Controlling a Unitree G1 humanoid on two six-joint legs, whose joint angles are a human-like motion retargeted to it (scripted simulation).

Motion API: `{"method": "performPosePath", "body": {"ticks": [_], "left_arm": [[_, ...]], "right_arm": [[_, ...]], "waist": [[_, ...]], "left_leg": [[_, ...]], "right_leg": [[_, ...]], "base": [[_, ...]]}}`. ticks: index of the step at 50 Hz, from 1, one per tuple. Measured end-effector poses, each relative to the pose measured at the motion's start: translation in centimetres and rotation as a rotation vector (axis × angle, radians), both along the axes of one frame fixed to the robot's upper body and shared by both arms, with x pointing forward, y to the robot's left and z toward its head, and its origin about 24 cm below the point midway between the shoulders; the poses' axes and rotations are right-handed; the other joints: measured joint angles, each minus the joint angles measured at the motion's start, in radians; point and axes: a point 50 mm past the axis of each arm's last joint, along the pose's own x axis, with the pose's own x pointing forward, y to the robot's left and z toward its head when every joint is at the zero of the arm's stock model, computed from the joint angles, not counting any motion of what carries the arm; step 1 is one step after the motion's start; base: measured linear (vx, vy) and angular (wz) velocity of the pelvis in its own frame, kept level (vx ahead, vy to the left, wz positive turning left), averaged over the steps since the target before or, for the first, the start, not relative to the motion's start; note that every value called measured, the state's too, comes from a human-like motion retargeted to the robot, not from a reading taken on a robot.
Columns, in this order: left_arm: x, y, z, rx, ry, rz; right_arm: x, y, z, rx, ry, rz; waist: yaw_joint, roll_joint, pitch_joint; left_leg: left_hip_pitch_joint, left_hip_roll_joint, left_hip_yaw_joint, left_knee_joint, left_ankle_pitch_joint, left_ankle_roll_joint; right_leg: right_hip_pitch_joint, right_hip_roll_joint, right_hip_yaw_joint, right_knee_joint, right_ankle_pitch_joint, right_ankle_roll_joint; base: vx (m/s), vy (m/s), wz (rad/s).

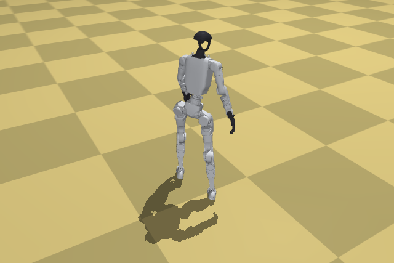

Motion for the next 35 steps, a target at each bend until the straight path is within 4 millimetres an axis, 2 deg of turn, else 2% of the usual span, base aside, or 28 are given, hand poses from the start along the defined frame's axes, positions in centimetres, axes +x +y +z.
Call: {"method": "performPosePath", "body": {"ticks": [3,5,7,10,13,15,18,20,22,26,30,33,35], "left_arm": [[-1.3,1.1,-0.6,-0.003,0.014,0.121],[-2.7,1.9,-1.1,0.011,0.041,0.195],[-4.4,2.5,-1.9,0.029,0.083,0.249],[-6.9,3.1,-2.9,0.036,0.163,0.300],[-9.4,3.4,-3.7,0.025,0.249,0.310],[-10.9,3.6,-4.1,0.008,0.297,0.299],[-12.0,3.9,-4.2,-0.018,0.290,0.294],[-12.2,4.1,-4.2,-0.033,0.294,0.297],[-11.8,4.3,-4.0,-0.051,0.277,0.314],[-10.3,4.7,-3.4,-0.087,0.221,0.347],[-8.4,5.2,-2.6,-0.105,0.161,0.358],[-6.9,5.6,-1.8,-0.103,0.111,0.354],[-6.0,5.8,-1.3,-0.096,0.075,0.344]], "right_arm": [[1.8,-0.7,0.7,-0.065,-0.073,0.047],[3.0,-1.2,1.3,-0.102,-0.147,0.035],[3.9,-1.7,1.8,-0.122,-0.227,-0.013],[4.6,-2.3,2.5,-0.115,-0.320,-0.114],[4.5,-2.4,2.5,-0.071,-0.358,-0.210],[3.9,-2.3,2.3,-0.021,-0.355,-0.252],[2.7,-1.1,1.5,0.128,-0.318,-0.231],[1.8,-0.4,1.0,0.197,-0.255,-0.219],[1.0,0.3,0.5,0.251,-0.192,-0.196],[-0.6,1.5,-0.2,0.326,-0.086,-0.157],[-1.8,2.4,-0.7,0.366,-0.012,-0.131],[-2.0,3.0,-0.9,0.373,0.012,-0.095],[-1.7,3.1,-0.8,0.369,0.007,-0.057]], "waist": [[0.047,0.023,0.022],[0.074,0.053,0.039],[0.094,0.078,0.053],[0.107,0.090,0.056],[0.114,0.090,0.050],[0.125,0.095,0.052],[0.165,0.114,0.041],[0.190,0.127,0.028],[0.205,0.134,0.017],[0.199,0.139,0.014],[0.150,0.135,0.025],[0.101,0.120,0.038],[0.068,0.102,0.050]], "left_leg": [[0.065,0.028,0.175,-0.279,-0.026,-0.042],[0.115,0.037,0.291,-0.461,-0.023,-0.104],[0.145,0.033,0.332,-0.574,-0.002,-0.166],[0.152,0.017,0.279,-0.599,0.007,-0.225],[0.179,-0.016,0.175,-0.599,-0.008,-0.234],[0.216,-0.031,0.110,-0.599,-0.031,-0.219],[0.269,-0.025,0.011,-0.599,-0.061,-0.149],[0.281,-0.016,-0.051,-0.581,-0.083,-0.119],[0.291,-0.013,-0.112,-0.554,-0.108,-0.107],[0.324,-0.022,-0.233,-0.501,-0.150,-0.111],[0.367,-0.039,-0.366,-0.461,-0.171,-0.113],[0.406,-0.055,-0.463,-0.449,-0.179,-0.117],[0.437,-0.071,-0.521,-0.449,-0.183,-0.121]], "right_leg": [[0.024,0.040,-0.069,-0.005,-0.002,0.000],[0.054,0.085,-0.111,-0.009,-0.002,-0.004],[0.092,0.122,-0.150,-0.009,-0.004,-0.011],[0.140,0.144,-0.208,0.003,0.003,-0.018],[0.176,0.158,-0.257,0.051,0.050,-0.029],[0.189,0.177,-0.281,0.119,0.114,-0.040],[0.113,0.230,-0.300,0.351,0.236,-0.044],[0.018,0.255,-0.326,0.538,0.281,-0.043],[-0.072,0.253,-0.371,0.684,0.258,-0.075],[-0.200,0.213,-0.471,0.821,0.077,-0.183],[-0.287,0.216,-0.499,0.766,-0.081,-0.239],[-0.343,0.241,-0.476,0.626,-0.123,-0.233],[-0.368,0.247,-0.467,0.490,-0.109,-0.209]], "base": [[0.16,0.18,1.09],[0.23,0.24,1.01],[0.29,0.25,1.09],[0.36,0.27,1.32],[0.44,0.30,1.51],[0.52,0.31,1.47],[0.54,0.29,1.25],[0.51,0.26,1.22],[0.50,0.23,1.33],[0.50,0.19,1.60],[0.48,0.10,1.90],[0.47,0.02,1.84],[0.48,-0.03,1.66]]}}
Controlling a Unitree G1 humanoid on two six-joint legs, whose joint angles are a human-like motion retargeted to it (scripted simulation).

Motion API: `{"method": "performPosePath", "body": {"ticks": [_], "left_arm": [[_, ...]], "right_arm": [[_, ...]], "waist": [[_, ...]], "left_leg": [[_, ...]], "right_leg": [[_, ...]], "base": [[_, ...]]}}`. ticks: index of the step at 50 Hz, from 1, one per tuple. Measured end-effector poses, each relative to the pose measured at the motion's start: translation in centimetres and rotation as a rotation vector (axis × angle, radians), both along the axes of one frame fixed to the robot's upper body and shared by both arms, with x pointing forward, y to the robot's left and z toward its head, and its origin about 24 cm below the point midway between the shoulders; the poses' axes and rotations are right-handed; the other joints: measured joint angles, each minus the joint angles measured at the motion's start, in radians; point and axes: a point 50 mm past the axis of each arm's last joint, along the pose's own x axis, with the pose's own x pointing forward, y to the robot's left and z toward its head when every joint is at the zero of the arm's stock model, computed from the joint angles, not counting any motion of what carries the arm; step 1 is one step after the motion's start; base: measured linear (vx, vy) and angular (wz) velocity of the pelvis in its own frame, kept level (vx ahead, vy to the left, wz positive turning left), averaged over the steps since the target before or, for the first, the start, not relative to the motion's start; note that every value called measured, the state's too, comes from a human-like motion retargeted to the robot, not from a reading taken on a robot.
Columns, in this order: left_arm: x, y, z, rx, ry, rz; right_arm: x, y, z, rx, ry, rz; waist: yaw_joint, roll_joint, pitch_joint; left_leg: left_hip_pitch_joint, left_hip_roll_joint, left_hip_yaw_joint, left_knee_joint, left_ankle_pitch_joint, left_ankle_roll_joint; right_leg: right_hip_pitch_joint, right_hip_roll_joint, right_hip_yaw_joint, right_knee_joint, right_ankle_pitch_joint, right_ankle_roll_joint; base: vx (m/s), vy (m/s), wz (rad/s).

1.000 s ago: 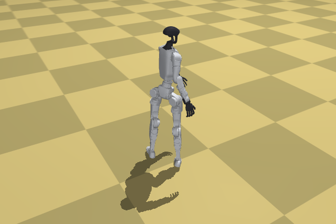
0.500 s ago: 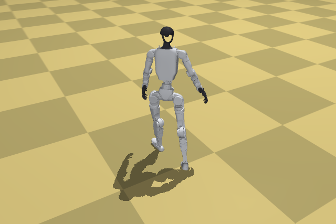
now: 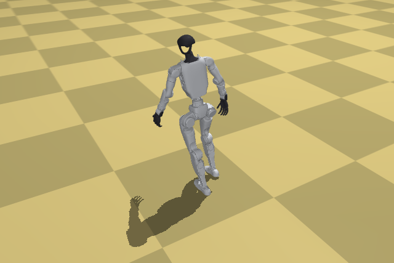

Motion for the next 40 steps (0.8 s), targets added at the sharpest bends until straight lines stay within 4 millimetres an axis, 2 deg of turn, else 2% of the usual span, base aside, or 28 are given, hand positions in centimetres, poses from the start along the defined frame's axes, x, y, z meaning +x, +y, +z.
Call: {"method": "performPosePath", "body": {"ticks": [2,5,8,10,12,16,18,20,22,25,27,30,33,35,38,40], "left_arm": [[0.8,0.2,0.5,0.014,-0.038,-0.017],[1.7,0.4,1.1,0.037,-0.093,-0.046],[1.6,0.3,1.2,0.048,-0.114,-0.077],[1.0,-0.1,0.8,0.041,-0.107,-0.096],[-0.2,-0.6,0.1,0.025,-0.078,-0.115],[-4.6,-1.9,-1.9,-0.013,0.060,-0.162],[-7.5,-2.4,-2.9,-0.038,0.170,-0.182],[-10.3,-2.9,-3.6,-0.063,0.278,-0.181],[-12.9,-3.1,-4.0,-0.070,0.372,-0.174],[-16.4,-3.0,-4.1,-0.069,0.480,-0.167],[-18.2,-2.8,-4.0,-0.070,0.525,-0.154],[-20.1,-2.8,-3.8,-0.075,0.558,-0.107],[-21.0,-3.0,-3.8,-0.080,0.547,-0.030],[-21.2,-3.2,-3.8,-0.075,0.525,0.011],[-20.7,-3.5,-4.0,-0.057,0.488,0.019],[-20.3,-3.7,-4.0,-0.046,0.469,0.001]], "right_arm": [[0.7,-0.1,0.2,-0.015,-0.032,0.039],[2.2,-0.6,0.8,-0.055,-0.105,0.089],[3.5,-1.4,1.5,-0.098,-0.171,0.107],[4.1,-2.0,1.8,-0.130,-0.201,0.094],[4.4,-2.7,2.0,-0.166,-0.211,0.069],[4.5,-3.6,2.0,-0.232,-0.170,0.053],[4.9,-3.7,2.0,-0.247,-0.133,0.078],[6.0,-3.6,2.1,-0.266,-0.123,0.126],[7.9,-3.1,2.5,-0.291,-0.156,0.197],[11.5,-1.7,3.6,-0.304,-0.274,0.303],[14.3,-0.2,4.8,-0.285,-0.395,0.357],[18.3,2.2,7.5,-0.233,-0.605,0.409],[21.3,4.4,10.7,-0.174,-0.810,0.440],[22.6,5.6,12.6,-0.140,-0.925,0.453],[23.4,6.6,14.1,-0.101,-1.020,0.458],[23.1,6.9,13.8,-0.087,-1.018,0.455]], "waist": [[-0.032,-0.028,0.015],[-0.074,-0.070,0.047],[-0.091,-0.077,0.067],[-0.088,-0.067,0.065],[-0.075,-0.057,0.057],[-0.013,-0.077,0.045],[0.020,-0.106,0.025],[0.046,-0.114,-0.005],[0.086,-0.116,-0.013],[0.168,-0.134,-0.006],[0.221,-0.155,-0.005],[0.292,-0.173,-0.007],[0.354,-0.154,0.001],[0.394,-0.112,0.021],[0.427,-0.046,0.055],[0.432,-0.029,0.058]], "left_leg": [[0.042,-0.027,-0.054,-0.007,-0.004,-0.004],[0.131,-0.064,-0.130,-0.030,-0.006,-0.012],[0.220,-0.063,-0.187,-0.064,0.011,-0.024],[0.262,-0.054,-0.223,-0.076,0.037,-0.033],[0.290,-0.059,-0.272,-0.064,0.084,-0.039],[0.286,-0.134,-0.306,0.103,0.223,-0.056],[0.161,-0.204,-0.225,0.358,0.277,-0.056],[-0.045,-0.219,-0.085,0.672,0.304,-0.036],[-0.199,-0.169,0.049,0.876,0.291,0.024],[-0.348,-0.104,0.179,1.003,0.200,0.134],[-0.415,-0.097,0.210,0.963,0.144,0.181],[-0.476,-0.096,0.219,0.765,0.117,0.208],[-0.454,-0.060,0.215,0.401,0.169,0.174],[-0.406,-0.006,0.231,0.143,0.223,0.113],[-0.359,0.061,0.313,-0.103,0.288,-0.011],[-0.370,0.078,0.382,-0.150,0.300,-0.081]], "right_leg": [[-0.005,-0.016,-0.030,-0.169,0.050,0.040],[0.012,-0.047,-0.166,-0.409,0.132,0.123],[0.026,-0.023,-0.302,-0.535,0.155,0.199],[0.035,0.009,-0.322,-0.565,0.157,0.209],[0.062,0.021,-0.295,-0.565,0.166,0.195],[0.178,-0.012,-0.214,-0.565,0.153,0.143],[0.213,-0.063,-0.177,-0.546,0.111,0.124],[0.219,-0.091,-0.152,-0.523,0.066,0.101],[0.240,-0.095,-0.122,-0.507,0.033,0.090],[0.278,-0.098,-0.053,-0.488,0.002,0.096],[0.291,-0.105,0.000,-0.473,-0.013,0.109],[0.299,-0.107,0.078,-0.448,-0.038,0.124],[0.330,-0.073,0.148,-0.432,-0.067,0.120],[0.383,-0.024,0.189,-0.434,-0.088,0.110],[0.494,0.032,0.231,-0.456,-0.115,0.095],[0.545,0.043,0.250,-0.463,-0.129,0.091]], "base": [[0.52,-0.07,1.51],[0.59,-0.10,1.26],[0.66,-0.13,0.76],[0.71,-0.15,0.39],[0.76,-0.13,0.19],[0.79,-0.16,-0.23],[0.74,-0.17,-0.42],[0.67,-0.15,-0.39],[0.66,-0.14,-0.72],[0.64,-0.12,-1.21],[0.61,-0.07,-1.38],[0.59,-0.02,-1.34],[0.61,0.05,-1.39],[0.67,0.10,-1.40],[0.71,0.15,-1.00],[0.72,0.17,-0.52]]}}
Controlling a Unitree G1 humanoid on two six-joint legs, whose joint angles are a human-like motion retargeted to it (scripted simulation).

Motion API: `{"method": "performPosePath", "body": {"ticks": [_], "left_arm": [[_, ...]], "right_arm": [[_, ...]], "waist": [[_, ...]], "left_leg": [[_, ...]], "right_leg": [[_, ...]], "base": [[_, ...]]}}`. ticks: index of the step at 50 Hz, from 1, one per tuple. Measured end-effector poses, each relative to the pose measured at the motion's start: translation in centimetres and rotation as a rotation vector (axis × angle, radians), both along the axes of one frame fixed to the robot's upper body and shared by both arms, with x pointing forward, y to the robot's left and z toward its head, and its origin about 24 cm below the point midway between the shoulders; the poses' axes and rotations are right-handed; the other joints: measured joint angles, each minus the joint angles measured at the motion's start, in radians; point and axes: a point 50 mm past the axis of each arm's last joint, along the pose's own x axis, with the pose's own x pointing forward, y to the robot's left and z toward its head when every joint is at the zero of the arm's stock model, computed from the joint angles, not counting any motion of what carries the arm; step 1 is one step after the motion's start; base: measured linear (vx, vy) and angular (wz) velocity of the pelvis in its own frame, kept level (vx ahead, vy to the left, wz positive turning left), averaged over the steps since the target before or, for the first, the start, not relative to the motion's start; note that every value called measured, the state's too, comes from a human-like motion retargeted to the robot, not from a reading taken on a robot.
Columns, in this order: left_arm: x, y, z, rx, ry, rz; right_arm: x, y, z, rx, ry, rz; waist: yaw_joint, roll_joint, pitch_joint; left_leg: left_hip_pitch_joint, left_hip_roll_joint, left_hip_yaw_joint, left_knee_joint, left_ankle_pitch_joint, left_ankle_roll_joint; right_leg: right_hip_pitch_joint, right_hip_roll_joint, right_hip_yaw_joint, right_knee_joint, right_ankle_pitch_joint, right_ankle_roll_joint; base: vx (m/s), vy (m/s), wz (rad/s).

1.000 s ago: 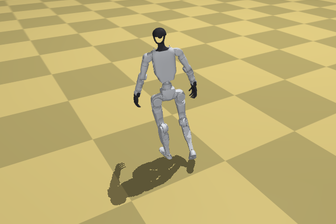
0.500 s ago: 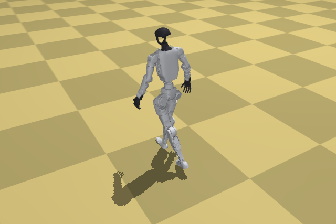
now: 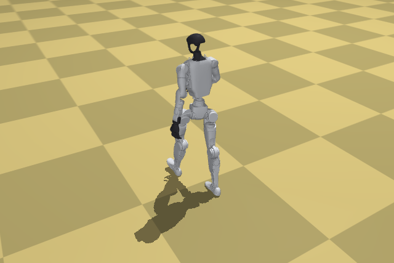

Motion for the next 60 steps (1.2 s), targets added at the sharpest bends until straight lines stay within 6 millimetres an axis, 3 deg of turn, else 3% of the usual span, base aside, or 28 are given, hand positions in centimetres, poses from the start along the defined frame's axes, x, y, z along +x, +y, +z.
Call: {"method": "performPosePath", "body": {"ticks": [2,5,10,13,17,20,24,28,30,32,35,38,40,43,47,50,55,60], "left_arm": [[0.6,-0.1,0.0,-0.001,-0.016,-0.027],[3.5,0.6,-0.1,-0.003,-0.052,-0.094],[8.3,1.4,0.2,0.008,-0.089,-0.251],[13.0,1.5,0.8,0.050,-0.155,-0.297],[20.2,0.5,2.6,0.106,-0.316,-0.288],[25.9,-1.2,4.9,0.100,-0.486,-0.284],[32.0,-4.4,8.7,0.019,-0.736,-0.298],[35.2,-7.2,11.8,-0.052,-0.921,-0.283],[36.1,-7.9,13.0,-0.022,-0.963,-0.238],[36.3,-8.3,13.7,0.000,-1.004,-0.248],[35.0,-8.6,12.8,-0.020,-1.000,-0.293],[33.9,-8.4,12.0,-0.065,-0.957,-0.318],[31.8,-8.0,9.9,-0.084,-0.860,-0.324],[27.2,-6.9,6.1,-0.092,-0.644,-0.338],[21.6,-5.5,2.7,-0.108,-0.406,-0.322],[18.9,-4.3,1.6,-0.113,-0.315,-0.283],[18.2,-2.2,1.6,-0.105,-0.319,-0.174],[19.0,-0.8,2.2,-0.063,-0.360,-0.116]], "right_arm": [[-1.1,0.0,-1.5,-0.013,0.056,-0.014],[-3.1,-0.5,-4.7,-0.059,0.192,-0.065],[-11.8,-1.8,-11.5,-0.112,0.598,-0.143],[-17.4,-2.7,-13.9,-0.108,0.833,-0.190],[-23.1,-4.1,-14.9,-0.125,1.032,-0.259],[-25.7,-5.4,-14.9,-0.140,1.109,-0.308],[-27.4,-6.8,-14.6,-0.147,1.153,-0.366],[-28.4,-7.8,-14.3,-0.186,1.130,-0.420],[-27.8,-9.3,-13.9,-0.318,1.068,-0.518],[-27.1,-9.5,-13.8,-0.370,1.023,-0.527],[-26.2,-8.7,-14.0,-0.373,0.964,-0.489],[-21.4,-8.5,-13.5,-0.346,0.849,-0.479],[-19.1,-8.3,-13.0,-0.323,0.781,-0.480],[-15.8,-7.6,-12.1,-0.258,0.661,-0.492],[-10.8,-6.5,-9.8,-0.140,0.454,-0.494],[-7.4,-4.9,-7.6,-0.025,0.323,-0.452],[-3.3,-2.4,-4.0,0.110,0.188,-0.310],[-2.3,-2.1,-2.6,0.100,0.111,-0.251]], "waist": [[-0.001,-0.005,-0.011],[-0.015,-0.022,-0.040],[-0.056,-0.002,-0.083],[-0.104,0.027,-0.116],[-0.183,0.063,-0.131],[-0.247,0.091,-0.118],[-0.363,0.116,-0.111],[-0.534,0.118,-0.120],[-0.606,0.129,-0.099],[-0.636,0.145,-0.083],[-0.612,0.171,-0.112],[-0.599,0.142,-0.118],[-0.606,0.101,-0.122],[-0.613,0.050,-0.138],[-0.618,0.043,-0.174],[-0.582,0.034,-0.190],[-0.478,-0.010,-0.196],[-0.397,0.029,-0.127]], "left_leg": [[-0.003,-0.005,0.053,0.000,0.005,-0.021],[0.014,-0.021,0.065,0.000,0.016,0.008],[0.146,-0.016,-0.009,0.005,-0.066,0.069],[0.176,0.008,-0.081,0.039,-0.124,0.089],[0.213,0.020,-0.164,0.077,-0.175,0.095],[0.252,0.020,-0.214,0.101,-0.209,0.095],[0.297,-0.001,-0.307,0.130,-0.251,0.115],[0.378,-0.037,-0.451,0.152,-0.290,0.121],[0.443,-0.037,-0.513,0.154,-0.302,0.117],[0.509,0.001,-0.528,0.149,-0.320,0.082],[0.556,0.067,-0.496,0.158,-0.322,0.048],[0.579,0.015,-0.500,0.218,-0.246,0.103],[0.581,-0.048,-0.505,0.319,-0.166,0.163],[0.442,-0.127,-0.456,0.670,-0.096,0.244],[0.140,-0.158,-0.351,1.113,-0.143,0.330],[-0.022,-0.152,-0.278,1.213,-0.231,0.367],[-0.117,-0.124,-0.144,0.882,-0.283,0.367],[0.013,-0.004,-0.095,0.242,-0.146,0.207]], "right_leg": [[0.030,-0.007,0.016,0.008,-0.002,0.001],[0.039,-0.007,0.026,0.050,0.038,0.005],[-0.003,0.046,0.011,0.317,0.288,0.025],[-0.185,0.090,-0.051,0.660,0.377,0.036],[-0.430,0.081,-0.144,0.975,0.343,-0.013],[-0.563,0.043,-0.194,1.024,0.271,-0.049],[-0.646,-0.050,-0.266,0.809,0.214,-0.052],[-0.579,-0.203,-0.436,0.388,0.179,-0.005],[-0.475,-0.236,-0.541,0.086,0.188,0.007],[-0.416,-0.220,-0.632,-0.090,0.201,0.080],[-0.454,-0.170,-0.686,-0.102,0.206,0.117],[-0.424,-0.207,-0.680,-0.102,0.317,0.117],[-0.361,-0.256,-0.654,-0.098,0.348,0.112],[-0.337,-0.312,-0.586,0.025,0.243,0.073],[-0.352,-0.308,-0.518,0.116,0.152,0.052],[-0.358,-0.262,-0.446,0.108,0.151,0.063],[-0.378,-0.199,-0.265,0.083,0.157,0.117],[-0.299,-0.056,-0.089,0.068,0.124,0.117]], "base": [[0.72,0.18,-0.24],[0.75,0.18,0.15],[0.80,0.19,0.41],[0.73,0.15,0.76],[0.65,0.10,0.86],[0.60,0.05,0.85],[0.68,-0.01,1.25],[0.95,-0.16,2.02],[1.02,-0.33,1.61],[0.87,-0.43,0.62],[0.67,-0.52,-0.47],[0.66,-0.34,-0.45],[0.70,-0.27,-0.26],[0.61,-0.34,-0.46],[0.47,-0.27,-0.62],[0.41,-0.28,-1.36],[0.37,-0.17,-2.00],[0.40,-0.04,-2.24]]}}
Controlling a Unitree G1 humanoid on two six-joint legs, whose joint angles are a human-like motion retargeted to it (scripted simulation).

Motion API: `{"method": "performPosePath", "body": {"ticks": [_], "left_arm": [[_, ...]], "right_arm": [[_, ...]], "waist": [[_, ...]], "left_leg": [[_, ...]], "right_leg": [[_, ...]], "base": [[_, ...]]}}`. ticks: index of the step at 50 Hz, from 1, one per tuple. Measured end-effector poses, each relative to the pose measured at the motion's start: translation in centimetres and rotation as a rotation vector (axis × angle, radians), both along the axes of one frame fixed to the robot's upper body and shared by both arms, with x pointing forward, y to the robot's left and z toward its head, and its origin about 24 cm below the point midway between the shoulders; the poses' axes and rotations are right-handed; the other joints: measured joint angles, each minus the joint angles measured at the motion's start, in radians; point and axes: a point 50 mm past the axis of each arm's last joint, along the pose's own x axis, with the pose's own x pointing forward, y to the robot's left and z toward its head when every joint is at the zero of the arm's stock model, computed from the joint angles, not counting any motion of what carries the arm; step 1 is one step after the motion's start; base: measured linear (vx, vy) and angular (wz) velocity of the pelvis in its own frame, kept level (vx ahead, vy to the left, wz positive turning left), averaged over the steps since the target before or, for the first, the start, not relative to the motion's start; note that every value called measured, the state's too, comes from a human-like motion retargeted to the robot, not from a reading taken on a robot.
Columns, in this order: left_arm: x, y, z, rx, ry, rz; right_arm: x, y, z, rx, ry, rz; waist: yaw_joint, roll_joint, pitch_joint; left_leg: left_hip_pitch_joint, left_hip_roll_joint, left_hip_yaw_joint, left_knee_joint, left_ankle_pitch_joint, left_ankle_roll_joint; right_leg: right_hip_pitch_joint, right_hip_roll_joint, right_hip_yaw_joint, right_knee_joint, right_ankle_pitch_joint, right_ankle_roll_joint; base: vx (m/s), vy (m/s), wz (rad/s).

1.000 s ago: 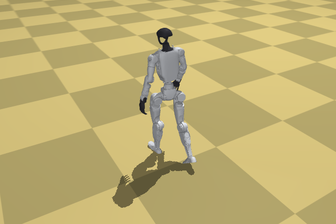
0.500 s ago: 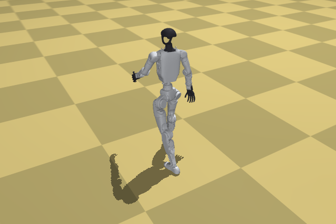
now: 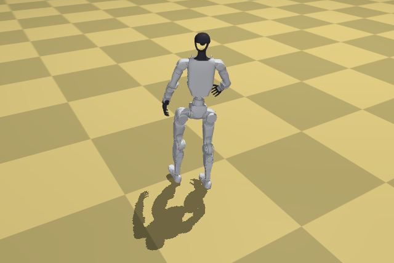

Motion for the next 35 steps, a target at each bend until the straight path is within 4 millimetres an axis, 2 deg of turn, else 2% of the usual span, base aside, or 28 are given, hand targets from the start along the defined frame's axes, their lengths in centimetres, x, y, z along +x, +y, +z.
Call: {"method": "performPosePath", "body": {"ticks": [3,5,10,14,19,23,30,35], "left_arm": [[0.1,0.1,-0.1,0.034,0.000,-0.022],[0.1,0.2,-0.1,0.056,0.002,-0.027],[1.4,0.3,0.3,0.108,-0.032,-0.005],[2.7,0.5,1.0,0.133,-0.080,-0.002],[4.3,1.0,2.0,0.150,-0.136,-0.040],[4.7,1.6,2.5,0.173,-0.144,-0.081],[4.7,2.1,2.5,0.208,-0.110,-0.152],[5.2,1.1,2.5,0.184,-0.110,-0.243]], "right_arm": [[-1.2,-1.2,-1.2,-0.044,0.035,-0.043],[-2.7,-2.2,-2.5,-0.081,0.093,-0.101],[-7.4,-6.0,-5.9,-0.170,0.282,-0.341],[-11.8,-9.1,-7.4,-0.198,0.434,-0.564],[-16.4,-12.3,-7.8,-0.215,0.571,-0.758],[-18.9,-13.9,-7.5,-0.225,0.632,-0.811],[-21.6,-15.1,-7.3,-0.184,0.679,-0.849],[-23.6,-15.1,-7.4,-0.128,0.715,-0.904]], "waist": [[0.003,0.040,0.047],[-0.010,0.049,0.050],[-0.054,0.046,0.012],[-0.088,0.053,-0.026],[-0.133,0.079,-0.061],[-0.171,0.098,-0.085],[-0.244,0.126,-0.123],[-0.292,0.145,-0.140]], "left_leg": [[0.067,0.056,-0.050,-0.154,0.092,-0.087],[0.092,0.071,-0.068,-0.175,0.118,-0.114],[0.154,0.069,0.083,-0.156,0.067,-0.101],[0.209,0.078,0.230,-0.168,0.020,-0.108],[0.277,0.098,0.383,-0.196,-0.014,-0.150],[0.315,0.092,0.502,-0.212,-0.039,-0.167],[0.352,0.071,0.647,-0.220,-0.064,-0.172],[0.365,0.065,0.697,-0.218,-0.068,-0.164]], "right_leg": [[0.087,0.048,0.105,-0.024,-0.016,0.000],[0.116,0.054,0.171,-0.033,-0.023,0.000],[0.114,0.020,0.320,-0.041,-0.022,0.000],[0.099,0.012,0.400,-0.046,0.002,0.000],[0.077,0.028,0.404,-0.043,0.027,0.000],[0.049,0.020,0.365,-0.040,0.027,0.000],[0.030,-0.002,0.400,-0.088,0.054,0.000],[0.028,-0.007,0.448,-0.112,0.076,0.000]], "base": [[0.41,0.18,-1.99],[0.37,0.23,-1.75],[0.31,0.26,-1.69],[0.27,0.20,-1.70],[0.21,0.12,-1.59],[0.11,0.15,-1.49],[0.07,0.11,-1.11],[0.06,0.04,-0.56]]}}
